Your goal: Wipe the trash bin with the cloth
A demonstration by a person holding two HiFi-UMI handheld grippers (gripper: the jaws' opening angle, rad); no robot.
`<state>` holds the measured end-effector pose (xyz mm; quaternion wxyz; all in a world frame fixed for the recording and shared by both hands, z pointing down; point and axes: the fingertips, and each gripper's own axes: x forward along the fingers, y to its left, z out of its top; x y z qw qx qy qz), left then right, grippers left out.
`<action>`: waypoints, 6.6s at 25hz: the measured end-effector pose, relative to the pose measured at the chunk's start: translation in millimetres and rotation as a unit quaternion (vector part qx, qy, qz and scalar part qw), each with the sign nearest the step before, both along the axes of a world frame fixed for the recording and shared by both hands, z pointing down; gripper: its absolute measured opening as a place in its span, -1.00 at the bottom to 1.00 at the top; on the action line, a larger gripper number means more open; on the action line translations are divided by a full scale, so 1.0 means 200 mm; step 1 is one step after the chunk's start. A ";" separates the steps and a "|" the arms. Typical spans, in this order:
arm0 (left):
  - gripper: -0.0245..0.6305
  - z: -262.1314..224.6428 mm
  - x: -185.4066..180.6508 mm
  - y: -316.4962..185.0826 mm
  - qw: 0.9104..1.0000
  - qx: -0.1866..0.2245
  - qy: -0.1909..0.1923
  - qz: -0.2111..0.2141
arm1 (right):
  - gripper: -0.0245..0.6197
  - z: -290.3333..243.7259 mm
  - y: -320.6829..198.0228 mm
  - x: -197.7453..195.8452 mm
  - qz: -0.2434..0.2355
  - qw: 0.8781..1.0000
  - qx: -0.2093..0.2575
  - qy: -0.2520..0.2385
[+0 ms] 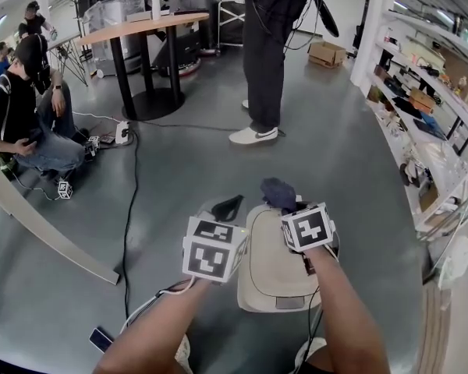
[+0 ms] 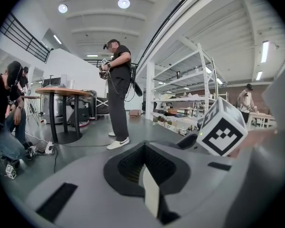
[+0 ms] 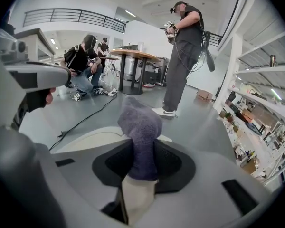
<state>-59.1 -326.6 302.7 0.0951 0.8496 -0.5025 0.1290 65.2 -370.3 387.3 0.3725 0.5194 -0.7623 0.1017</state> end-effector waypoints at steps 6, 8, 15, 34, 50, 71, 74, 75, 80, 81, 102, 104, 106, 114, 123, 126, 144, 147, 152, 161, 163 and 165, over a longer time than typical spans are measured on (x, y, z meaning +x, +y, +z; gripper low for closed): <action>-0.93 0.01 0.04 0.00 1.000 0.001 -0.015 0.011 | -0.57 -0.01 0.00 0.12 0.016 1.000 0.006 0.015; -0.93 0.03 0.02 -0.01 1.000 0.000 -0.021 0.009 | -0.57 0.00 0.00 0.16 0.019 0.999 0.012 0.028; -0.93 0.03 -0.03 -0.04 1.000 -0.009 -0.001 -0.001 | -0.57 0.01 -0.02 0.22 0.037 0.999 0.011 0.026; -0.93 -0.03 -0.08 0.00 1.000 -0.001 0.001 -0.006 | -0.57 -0.17 0.20 -0.14 -0.069 0.997 0.025 0.033; -0.93 -0.06 -0.16 0.03 1.000 0.003 0.004 -0.012 | -0.40 -0.11 0.28 -0.10 -0.082 0.990 -0.043 -0.102; -0.93 -0.05 -0.14 0.04 1.000 0.001 -0.002 -0.006 | -0.71 -0.02 0.27 -0.24 -0.088 0.990 -0.080 -0.076; -0.93 -0.05 -0.14 0.04 1.000 0.001 -0.001 -0.006 | -0.71 -0.02 0.26 -0.21 -0.080 0.990 -0.080 -0.079; -0.93 -0.06 -0.13 0.04 1.000 0.001 0.000 -0.006 | -0.71 -0.02 0.26 -0.19 -0.076 0.991 -0.079 -0.079; -0.93 -0.05 -0.09 0.06 1.000 -0.002 0.001 0.001 | -0.71 -0.02 0.24 -0.06 -0.049 0.991 -0.081 -0.096; -0.93 -0.05 -0.08 0.06 1.000 -0.002 -0.001 0.003 | -0.71 -0.02 0.23 -0.03 -0.042 0.991 -0.081 -0.100; -0.93 -0.08 0.01 0.11 1.000 0.011 -0.009 0.023 | -0.72 -0.03 0.25 0.33 0.045 0.986 -0.061 -0.151; -0.93 -0.09 0.00 0.12 1.000 0.011 -0.007 0.021 | -0.72 -0.08 0.27 0.28 0.037 0.986 -0.052 -0.156; -0.93 -0.10 -0.02 0.13 1.000 0.012 -0.007 0.020 | -0.72 -0.12 0.29 0.22 0.026 0.985 -0.048 -0.161; -0.93 -0.12 -0.11 0.20 1.000 0.010 -0.020 0.015 | -0.72 -0.24 0.45 -0.14 -0.046 0.986 -0.042 -0.152; -0.93 -0.13 -0.27 0.30 1.000 0.006 -0.013 -0.005 | -0.72 -0.12 0.65 -0.45 -0.108 0.988 -0.065 -0.086; -0.93 -0.13 -0.29 0.31 1.000 0.001 -0.008 -0.008 | -0.72 -0.07 0.65 -0.46 -0.107 0.990 -0.069 -0.059; -0.93 -0.03 -0.23 0.37 0.999 -0.018 -0.040 0.018 | -0.72 -0.05 0.64 -0.26 -0.065 0.995 -0.061 -0.052; -0.93 0.01 -0.18 0.38 0.998 -0.023 -0.047 0.027 | -0.72 -0.05 0.64 -0.19 -0.053 0.996 -0.058 -0.051; -0.93 0.01 -0.08 0.38 0.998 -0.025 -0.040 0.041 | -0.72 -0.04 0.63 -0.08 -0.032 0.996 -0.056 -0.054; -0.93 0.05 0.04 0.41 0.997 -0.033 -0.039 0.065 | -0.72 -0.03 0.66 0.11 0.002 0.998 -0.049 -0.049; -0.93 0.05 0.07 0.41 0.997 -0.037 -0.029 0.067 | -0.72 -0.02 0.66 0.15 0.013 0.997 -0.046 -0.054; -0.93 0.06 0.11 0.41 0.997 -0.040 -0.019 0.070 | -0.72 -0.01 0.66 0.20 0.023 0.997 -0.044 -0.057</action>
